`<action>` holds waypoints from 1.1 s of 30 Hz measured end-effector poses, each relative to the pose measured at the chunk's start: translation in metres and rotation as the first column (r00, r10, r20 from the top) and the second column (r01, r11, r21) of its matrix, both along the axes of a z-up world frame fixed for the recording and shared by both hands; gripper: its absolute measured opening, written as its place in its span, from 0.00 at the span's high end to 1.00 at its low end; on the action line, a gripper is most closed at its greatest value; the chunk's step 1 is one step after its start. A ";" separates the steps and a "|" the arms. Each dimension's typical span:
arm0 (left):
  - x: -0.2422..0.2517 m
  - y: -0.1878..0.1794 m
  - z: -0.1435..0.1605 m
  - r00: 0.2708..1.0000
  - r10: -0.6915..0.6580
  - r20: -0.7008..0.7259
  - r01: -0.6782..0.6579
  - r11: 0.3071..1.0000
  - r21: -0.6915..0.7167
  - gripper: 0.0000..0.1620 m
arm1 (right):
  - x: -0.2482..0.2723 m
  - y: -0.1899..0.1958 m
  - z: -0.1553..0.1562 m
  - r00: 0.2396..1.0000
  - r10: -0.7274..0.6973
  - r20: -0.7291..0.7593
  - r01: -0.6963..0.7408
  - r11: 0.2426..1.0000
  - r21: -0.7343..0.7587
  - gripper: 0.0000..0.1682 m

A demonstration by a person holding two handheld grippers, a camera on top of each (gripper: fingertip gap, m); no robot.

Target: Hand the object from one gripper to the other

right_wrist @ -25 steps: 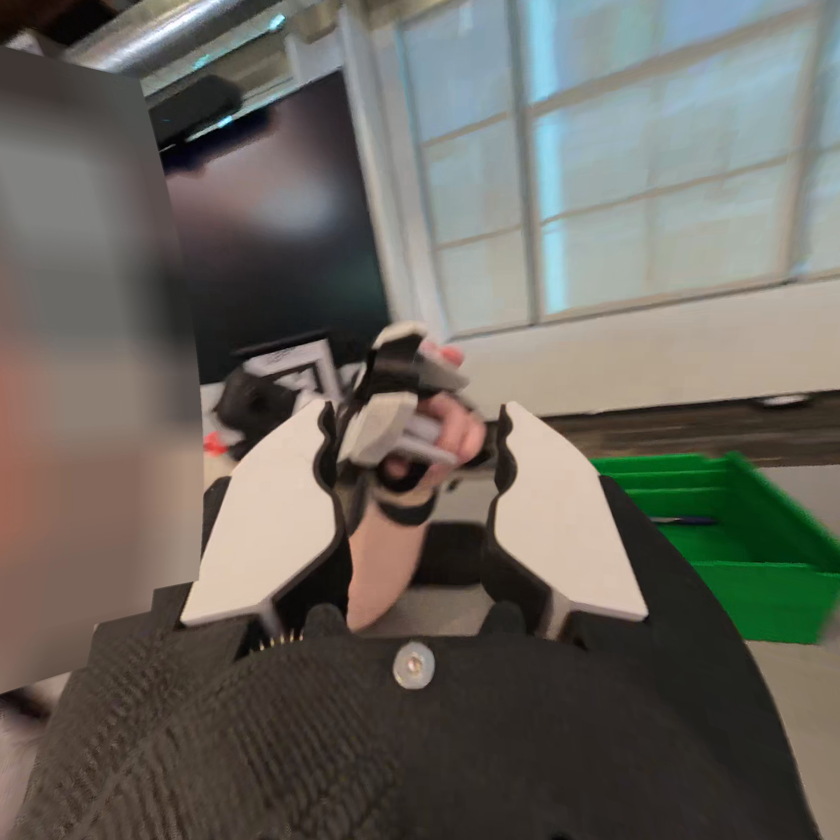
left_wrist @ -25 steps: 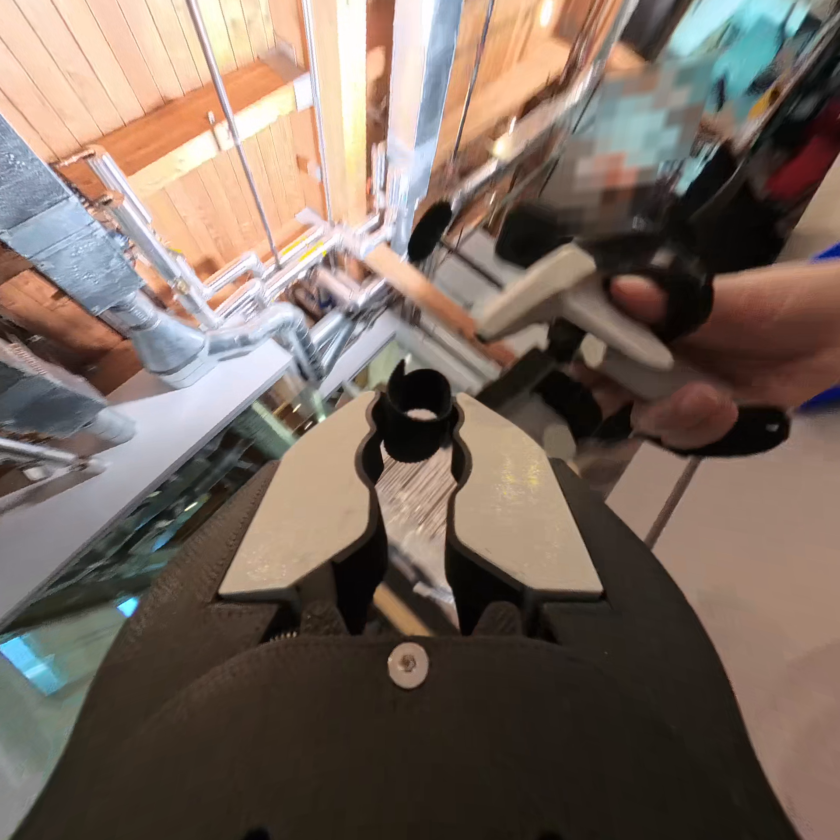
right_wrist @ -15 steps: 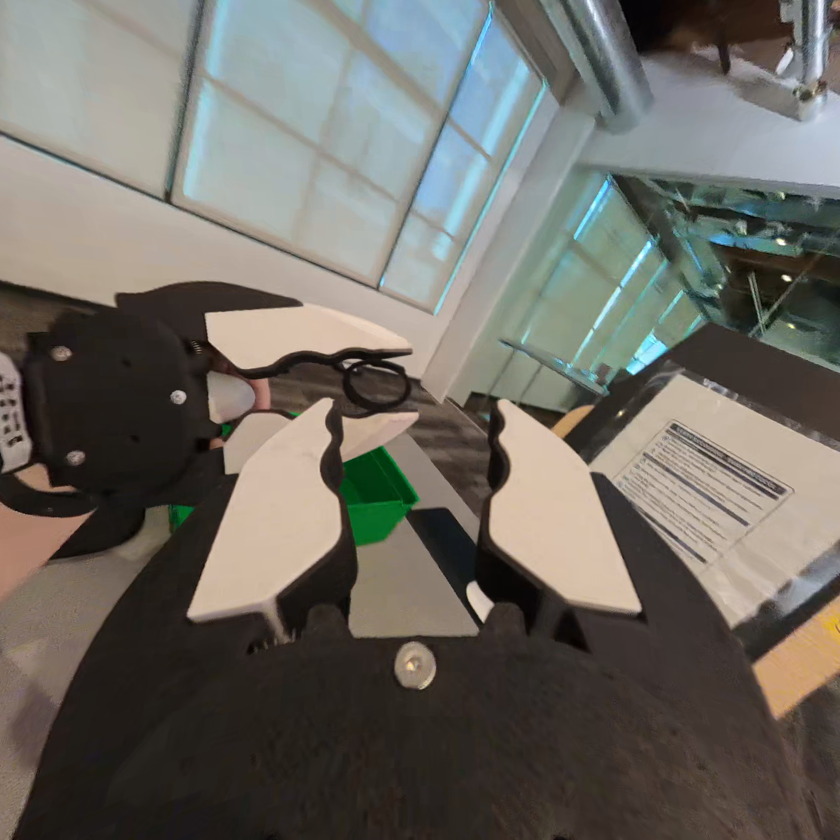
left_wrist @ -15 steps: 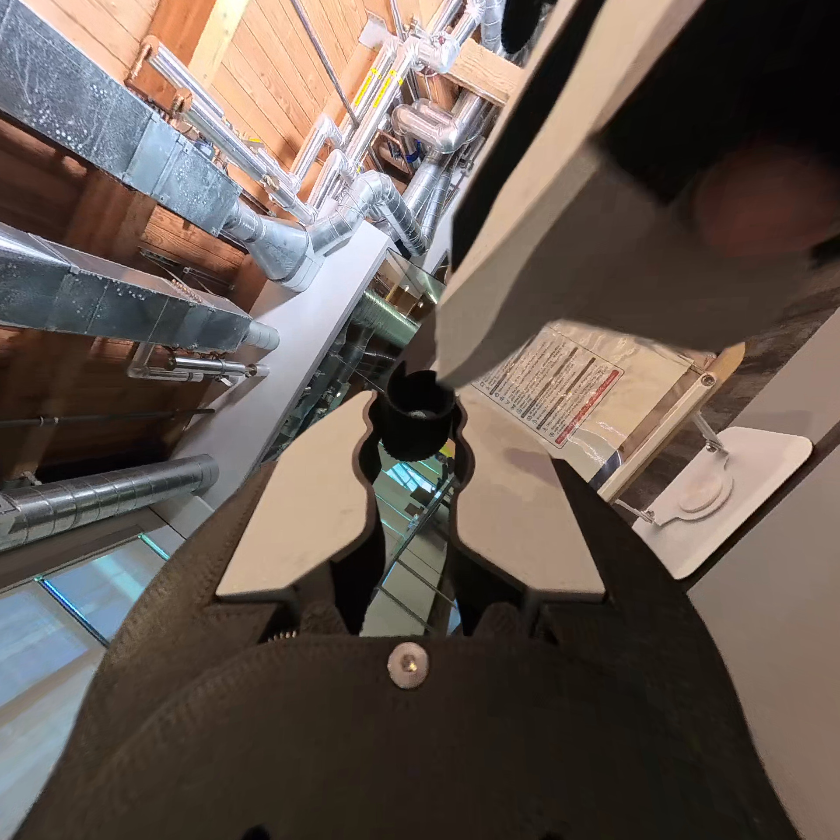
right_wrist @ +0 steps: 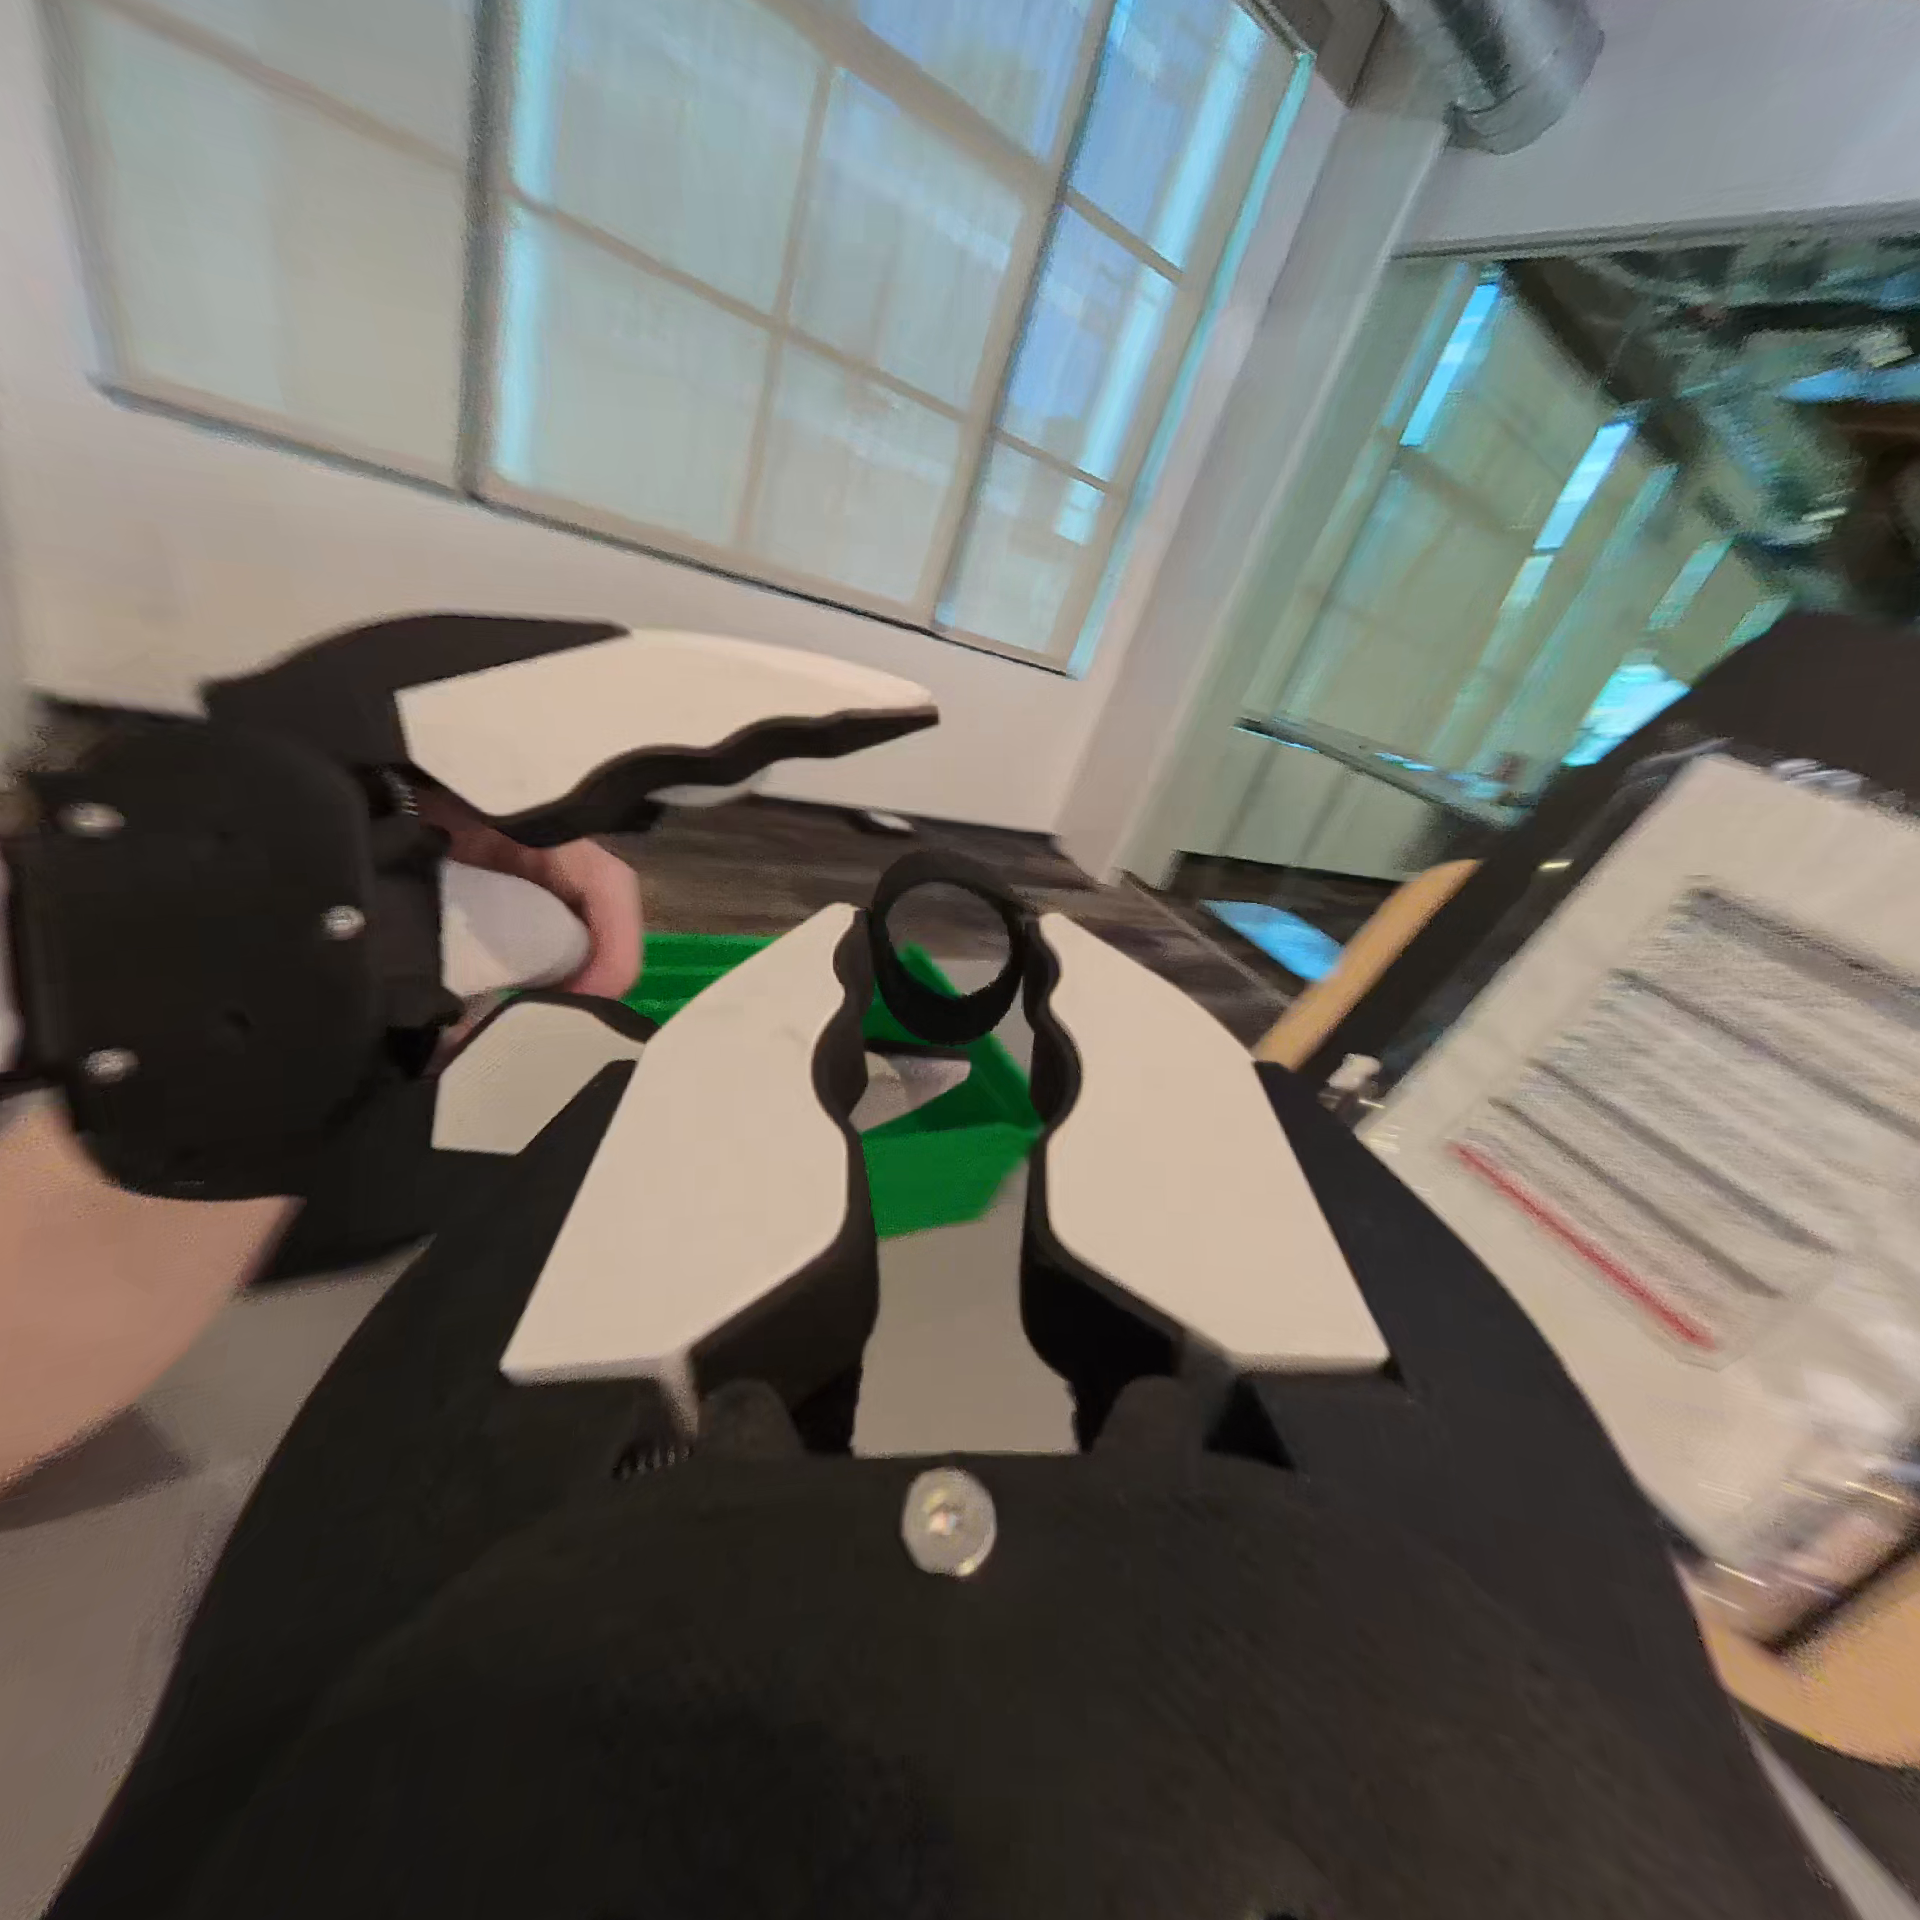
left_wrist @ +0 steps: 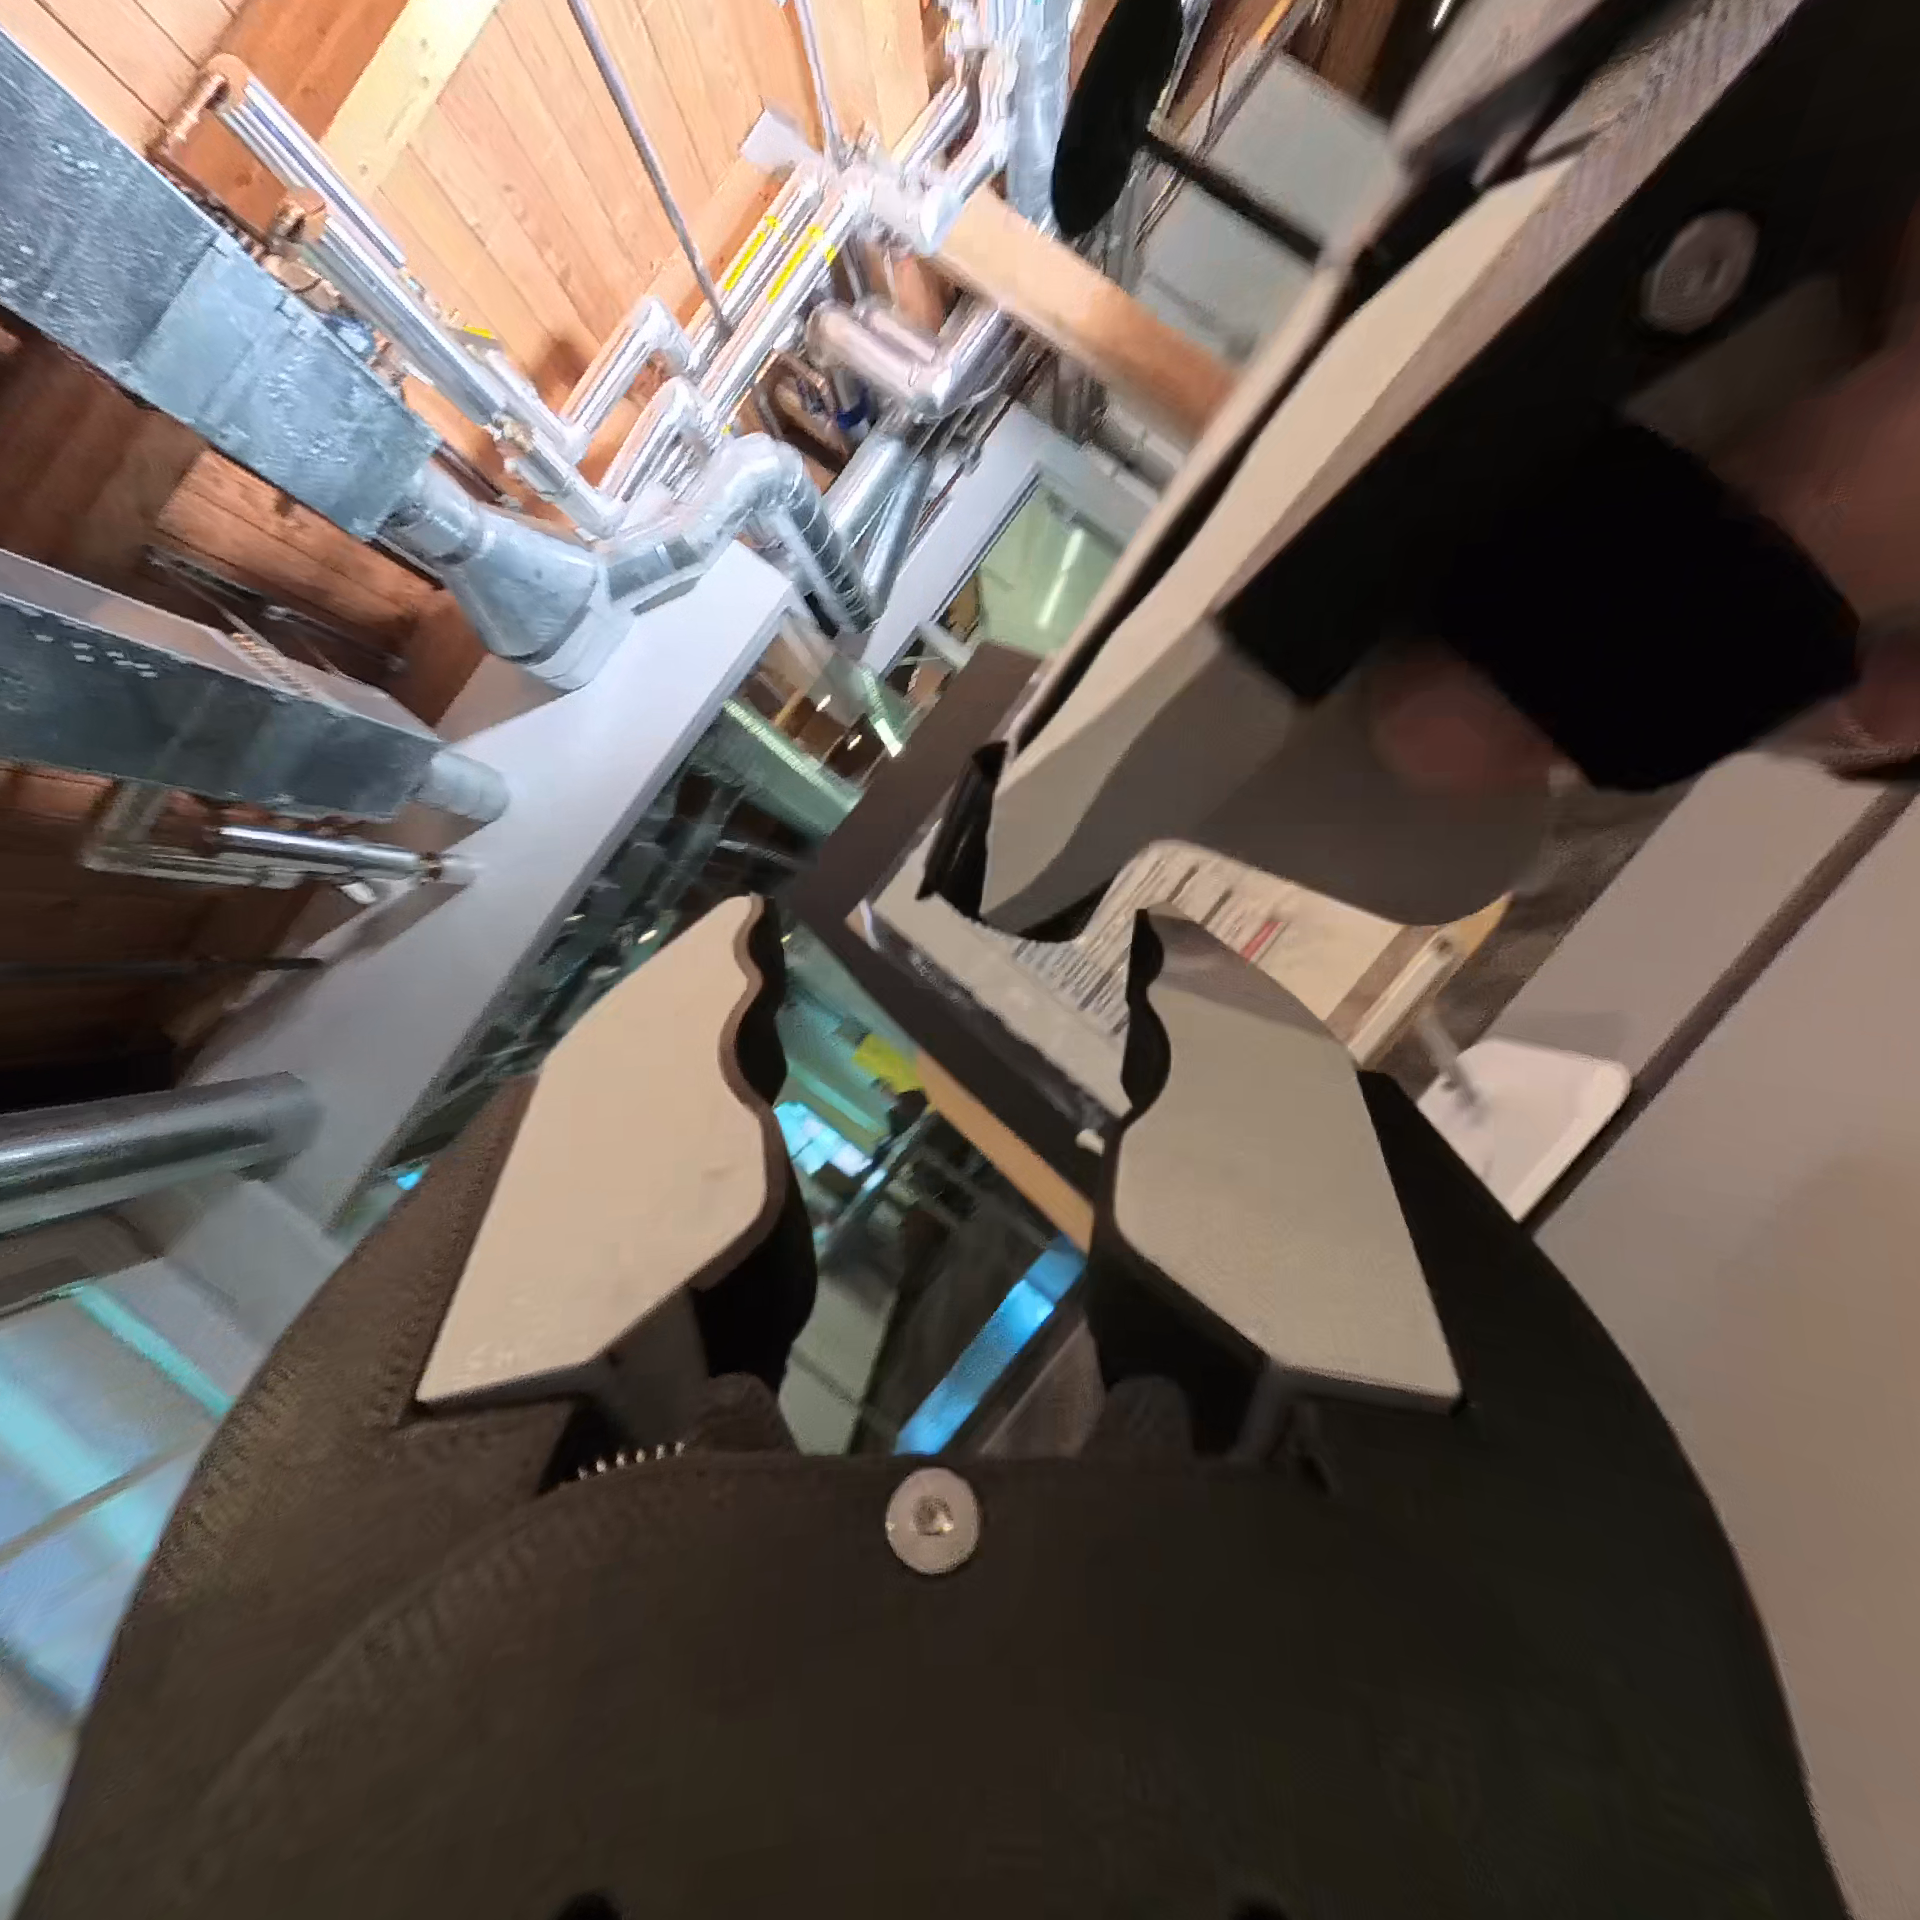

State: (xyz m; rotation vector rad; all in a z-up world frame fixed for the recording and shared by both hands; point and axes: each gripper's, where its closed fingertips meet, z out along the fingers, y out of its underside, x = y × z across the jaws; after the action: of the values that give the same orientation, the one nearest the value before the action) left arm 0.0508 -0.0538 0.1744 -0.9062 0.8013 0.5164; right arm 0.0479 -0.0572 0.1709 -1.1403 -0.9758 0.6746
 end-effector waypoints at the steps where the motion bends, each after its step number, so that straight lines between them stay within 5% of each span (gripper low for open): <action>1: 0.001 -0.005 0.002 0.998 -0.056 0.021 0.056 0.998 -0.008 0.61 | 0.001 -0.006 0.002 0.991 0.116 -0.064 -0.121 0.989 -0.079 0.83; 3: 0.011 -0.020 0.001 0.975 -0.221 0.032 0.222 0.974 -0.036 0.64 | 0.008 -0.028 0.010 0.880 0.409 -0.244 -0.463 0.854 -0.238 0.84; 5: 0.024 -0.040 -0.008 0.907 -0.420 0.041 0.421 0.898 -0.126 0.67 | 0.021 -0.050 0.012 0.681 0.630 -0.374 -0.733 0.591 -0.337 0.85; 7: 0.033 -0.064 -0.012 0.797 -0.598 0.083 0.602 0.774 -0.196 0.68 | 0.030 -0.059 -0.003 0.556 0.731 -0.396 -0.813 0.380 -0.441 0.85; 11: 0.040 -0.098 -0.022 0.643 -0.761 0.085 0.749 0.602 -0.278 0.72 | 0.034 -0.074 -0.044 0.451 0.844 -0.291 -0.785 0.219 -0.580 0.85; 16: 0.045 -0.098 -0.054 0.642 -0.765 -0.043 0.690 0.601 -0.403 0.75 | 0.031 -0.093 -0.072 0.377 0.909 -0.179 -0.735 0.176 -0.655 0.85; 22: 0.049 -0.089 -0.072 0.684 -0.716 -0.141 0.601 0.662 -0.447 0.80 | 0.025 -0.094 -0.075 0.397 0.905 -0.155 -0.713 0.198 -0.673 0.84; 30: 0.043 -0.080 -0.066 0.724 -0.677 -0.131 0.574 0.697 -0.430 0.83 | 0.030 -0.086 -0.070 0.428 0.885 -0.183 -0.720 0.212 -0.661 0.84; 33: 0.041 -0.070 -0.054 0.776 -0.618 -0.123 0.547 0.758 -0.355 0.92 | 0.028 -0.084 -0.065 0.440 0.875 -0.202 -0.732 0.219 -0.645 0.84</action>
State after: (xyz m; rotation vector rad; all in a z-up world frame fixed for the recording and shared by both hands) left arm 0.0920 -0.1241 0.1201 -0.8155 1.3505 -0.0705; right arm 0.0755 -0.1408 0.1057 -1.2507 -1.6254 1.9677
